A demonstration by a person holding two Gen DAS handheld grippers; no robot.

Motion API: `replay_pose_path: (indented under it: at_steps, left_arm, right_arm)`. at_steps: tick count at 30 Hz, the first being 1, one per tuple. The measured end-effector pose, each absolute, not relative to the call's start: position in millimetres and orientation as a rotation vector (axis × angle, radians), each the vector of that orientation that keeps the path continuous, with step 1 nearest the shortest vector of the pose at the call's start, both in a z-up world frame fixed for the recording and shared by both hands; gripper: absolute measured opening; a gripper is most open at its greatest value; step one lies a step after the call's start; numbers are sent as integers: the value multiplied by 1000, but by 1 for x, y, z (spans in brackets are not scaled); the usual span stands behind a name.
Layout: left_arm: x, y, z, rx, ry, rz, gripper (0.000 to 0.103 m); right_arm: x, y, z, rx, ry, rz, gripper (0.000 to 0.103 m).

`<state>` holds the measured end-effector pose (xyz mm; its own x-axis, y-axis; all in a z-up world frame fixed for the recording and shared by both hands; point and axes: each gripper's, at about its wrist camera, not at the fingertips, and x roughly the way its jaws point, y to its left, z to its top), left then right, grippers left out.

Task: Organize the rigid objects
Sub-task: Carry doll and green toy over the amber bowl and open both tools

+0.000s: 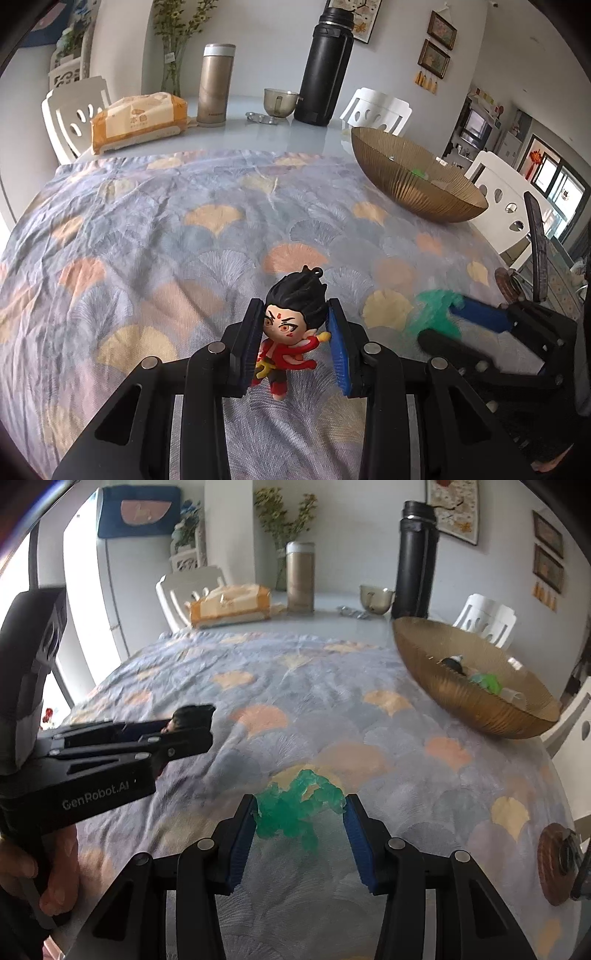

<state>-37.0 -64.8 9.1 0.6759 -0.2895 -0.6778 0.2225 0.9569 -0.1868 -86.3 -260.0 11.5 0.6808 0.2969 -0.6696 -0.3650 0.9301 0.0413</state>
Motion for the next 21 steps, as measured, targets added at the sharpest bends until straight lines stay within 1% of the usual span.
replay_pose_path:
  at_steps: [6,14,18,21]
  left_arm:
    - [-45,-77,13,-7,739,-259,31]
    - [-39,-74,20,-62,753,-267,31]
    - [-25,-93,51,-34,711,-318,31]
    - [-2,-117,83,-25,667,-381,31]
  right_arm:
    - [-86,-289,22,45,679,372,47]
    - [-89,-307,28,135,648,402,47]
    - [-82,-318,39,154,704,342,47]
    - [-75,-340,80,168,652,267,47]
